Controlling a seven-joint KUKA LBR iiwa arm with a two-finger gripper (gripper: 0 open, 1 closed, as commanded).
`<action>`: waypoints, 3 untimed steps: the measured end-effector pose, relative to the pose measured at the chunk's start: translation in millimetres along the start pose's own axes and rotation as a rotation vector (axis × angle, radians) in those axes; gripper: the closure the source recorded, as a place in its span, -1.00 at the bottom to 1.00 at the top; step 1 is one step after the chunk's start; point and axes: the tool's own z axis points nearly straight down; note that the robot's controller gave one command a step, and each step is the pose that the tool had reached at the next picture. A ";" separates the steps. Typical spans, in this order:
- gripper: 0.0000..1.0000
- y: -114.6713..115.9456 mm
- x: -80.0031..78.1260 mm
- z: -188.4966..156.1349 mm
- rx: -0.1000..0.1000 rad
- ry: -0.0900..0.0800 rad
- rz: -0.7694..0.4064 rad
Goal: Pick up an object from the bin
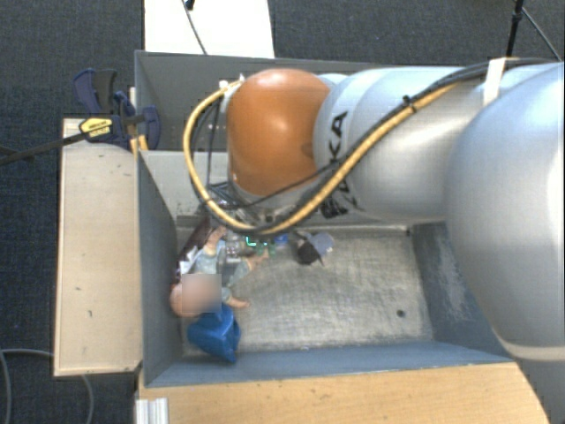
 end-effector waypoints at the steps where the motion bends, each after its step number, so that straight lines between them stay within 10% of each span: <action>1: 1.00 -1.6 -2.7 -5.1 -0.002 -0.009 0.007; 3: 1.00 -3.0 -2.4 -55.0 0.001 -0.001 0.015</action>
Offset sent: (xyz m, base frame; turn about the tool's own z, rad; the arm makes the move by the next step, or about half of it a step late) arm 0.0000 0.0000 0.0000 0.0000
